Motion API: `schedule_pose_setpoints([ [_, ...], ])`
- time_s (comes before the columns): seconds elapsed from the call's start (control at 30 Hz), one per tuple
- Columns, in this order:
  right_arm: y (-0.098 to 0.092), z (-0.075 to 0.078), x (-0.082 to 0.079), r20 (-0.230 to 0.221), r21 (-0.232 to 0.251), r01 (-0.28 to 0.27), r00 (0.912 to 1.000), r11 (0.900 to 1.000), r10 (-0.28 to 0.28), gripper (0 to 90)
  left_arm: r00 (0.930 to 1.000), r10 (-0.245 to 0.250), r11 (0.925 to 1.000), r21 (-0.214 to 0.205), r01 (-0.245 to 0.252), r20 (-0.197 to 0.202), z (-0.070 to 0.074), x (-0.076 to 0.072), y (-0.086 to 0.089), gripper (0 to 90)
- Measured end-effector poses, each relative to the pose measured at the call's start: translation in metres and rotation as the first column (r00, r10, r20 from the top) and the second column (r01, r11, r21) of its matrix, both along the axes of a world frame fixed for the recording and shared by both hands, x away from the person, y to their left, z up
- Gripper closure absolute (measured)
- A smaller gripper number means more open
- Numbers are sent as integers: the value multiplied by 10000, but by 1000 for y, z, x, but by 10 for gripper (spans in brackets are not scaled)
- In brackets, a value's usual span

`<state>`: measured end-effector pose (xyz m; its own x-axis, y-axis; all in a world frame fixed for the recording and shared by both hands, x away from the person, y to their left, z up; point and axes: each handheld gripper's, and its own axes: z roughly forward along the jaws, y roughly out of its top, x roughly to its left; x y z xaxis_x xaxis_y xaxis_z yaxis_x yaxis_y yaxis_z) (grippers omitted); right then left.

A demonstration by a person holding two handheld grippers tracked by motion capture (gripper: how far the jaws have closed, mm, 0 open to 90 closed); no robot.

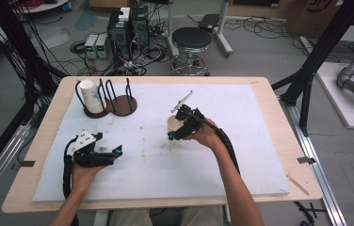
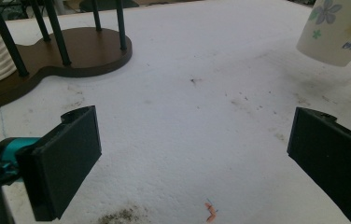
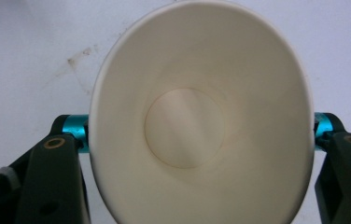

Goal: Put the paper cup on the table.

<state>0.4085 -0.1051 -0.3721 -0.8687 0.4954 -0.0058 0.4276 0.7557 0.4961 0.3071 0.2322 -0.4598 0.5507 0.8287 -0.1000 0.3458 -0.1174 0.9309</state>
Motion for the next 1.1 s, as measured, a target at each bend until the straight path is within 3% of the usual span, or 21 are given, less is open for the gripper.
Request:
schedule_pose_setpoints([
  [0.27, 14, -12, 1, 236, -912, 35, 9997, 9958, -13, 311, 10000, -52, 10000, 42, 52, 14, 0, 0, 0, 27],
  [0.5, 25, -22, 1, 355, -1287, -23, 9993, 9917, 69, 312, 10000, -44, 10000, -22, 44, 19, 0, 0, 0, 27],
  [0.67, 20, -30, 2, 432, -287, 295, 9987, 9992, -283, 313, 10000, -65, 10000, -44, 66, 34, 0, -1, 0, 27],
  [0.93, 20, -31, 2, 395, -257, 309, 9988, 9992, -299, 302, 10000, -50, 10000, -41, 50, 29, 0, 0, 0, 27],
  [1.1, 20, -34, 2, 234, -437, 254, 9994, 9987, -244, 172, 9999, -125, 9999, -33, 125, 34, 0, 0, 0, 27],
])
